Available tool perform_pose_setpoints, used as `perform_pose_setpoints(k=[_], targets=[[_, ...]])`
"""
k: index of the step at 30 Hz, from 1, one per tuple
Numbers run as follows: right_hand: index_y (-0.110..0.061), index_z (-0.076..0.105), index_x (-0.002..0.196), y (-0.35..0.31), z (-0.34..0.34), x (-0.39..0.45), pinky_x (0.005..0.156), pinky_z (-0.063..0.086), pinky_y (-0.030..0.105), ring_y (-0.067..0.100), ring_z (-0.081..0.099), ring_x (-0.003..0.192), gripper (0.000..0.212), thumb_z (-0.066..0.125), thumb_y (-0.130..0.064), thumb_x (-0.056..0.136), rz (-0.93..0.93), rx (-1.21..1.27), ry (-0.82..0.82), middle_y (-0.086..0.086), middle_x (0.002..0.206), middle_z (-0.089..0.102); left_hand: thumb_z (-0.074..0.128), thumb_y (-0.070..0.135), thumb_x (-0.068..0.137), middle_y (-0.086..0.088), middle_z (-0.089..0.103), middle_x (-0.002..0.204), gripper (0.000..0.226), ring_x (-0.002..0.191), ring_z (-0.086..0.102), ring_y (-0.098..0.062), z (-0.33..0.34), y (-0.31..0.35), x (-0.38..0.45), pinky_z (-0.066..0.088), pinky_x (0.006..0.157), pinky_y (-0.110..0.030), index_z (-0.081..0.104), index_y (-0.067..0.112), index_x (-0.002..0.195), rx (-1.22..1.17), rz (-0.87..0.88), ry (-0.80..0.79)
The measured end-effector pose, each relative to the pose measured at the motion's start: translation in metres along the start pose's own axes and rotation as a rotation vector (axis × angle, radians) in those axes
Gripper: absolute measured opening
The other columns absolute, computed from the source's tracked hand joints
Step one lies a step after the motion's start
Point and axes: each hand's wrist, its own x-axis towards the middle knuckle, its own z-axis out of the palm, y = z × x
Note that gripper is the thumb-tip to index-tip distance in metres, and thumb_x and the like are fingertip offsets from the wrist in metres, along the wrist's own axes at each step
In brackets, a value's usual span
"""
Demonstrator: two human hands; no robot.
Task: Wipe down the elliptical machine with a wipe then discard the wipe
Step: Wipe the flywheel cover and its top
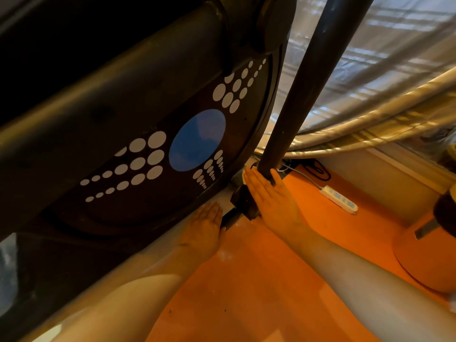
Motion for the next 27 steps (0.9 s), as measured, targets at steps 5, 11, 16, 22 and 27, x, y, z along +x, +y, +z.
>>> perform_pose_setpoints(k=[5, 11, 16, 22, 27], targets=[[-0.004, 0.005, 0.151, 0.036, -0.014, 0.012, 0.104, -0.034, 0.055, 0.032, 0.002, 0.149, 0.07, 0.044, -0.018, 0.095, -0.244, -0.205, 0.019, 0.018, 0.161, 0.007, 0.017, 0.042, 0.107, -0.01, 0.006, 0.165, 0.06, 0.153, 0.001, -0.021, 0.0, 0.0, 0.001, -0.004, 0.12, -0.034, 0.007, 0.011, 0.157, 0.003, 0.009, -0.002], [-0.005, 0.016, 0.153, 0.046, -0.02, 0.011, 0.111, -0.012, 0.053, 0.032, 0.004, 0.149, 0.069, 0.052, -0.014, 0.094, -0.322, -0.233, 0.025, 0.017, 0.161, 0.01, 0.018, 0.041, 0.107, -0.009, 0.005, 0.166, 0.06, 0.153, 0.0, -0.021, -0.003, 0.001, -0.001, -0.001, 0.122, -0.035, 0.006, 0.01, 0.157, -0.018, -0.008, -0.008], [-0.005, 0.054, 0.136, 0.04, -0.016, 0.016, 0.119, -0.007, 0.05, 0.033, 0.043, 0.137, 0.066, 0.075, -0.009, 0.074, -0.264, -0.097, 0.198, 0.016, 0.142, 0.052, 0.021, 0.04, 0.107, -0.01, 0.007, 0.165, 0.06, 0.153, 0.003, -0.022, -0.003, 0.001, -0.001, -0.001, 0.122, -0.034, 0.008, 0.009, 0.157, -0.051, -0.022, 0.01], [-0.004, 0.072, 0.11, 0.041, -0.02, 0.018, 0.116, 0.021, 0.048, 0.032, 0.064, 0.113, 0.05, 0.085, -0.004, 0.062, -0.247, 0.092, 0.378, 0.015, 0.113, 0.07, 0.021, 0.04, 0.107, -0.009, 0.008, 0.165, 0.059, 0.153, 0.003, -0.021, -0.002, 0.001, -0.001, -0.001, 0.121, -0.034, 0.009, 0.01, 0.157, -0.068, -0.017, 0.024], [-0.003, 0.074, 0.097, 0.052, -0.02, 0.021, 0.111, 0.032, 0.048, 0.029, 0.068, 0.097, 0.026, 0.08, -0.002, 0.072, -0.281, 0.13, 0.578, 0.014, 0.098, 0.072, 0.022, 0.041, 0.107, -0.009, 0.008, 0.165, 0.06, 0.153, 0.003, -0.021, 0.001, 0.001, 0.002, -0.002, 0.121, -0.034, 0.009, 0.011, 0.157, -0.084, -0.021, 0.025]])
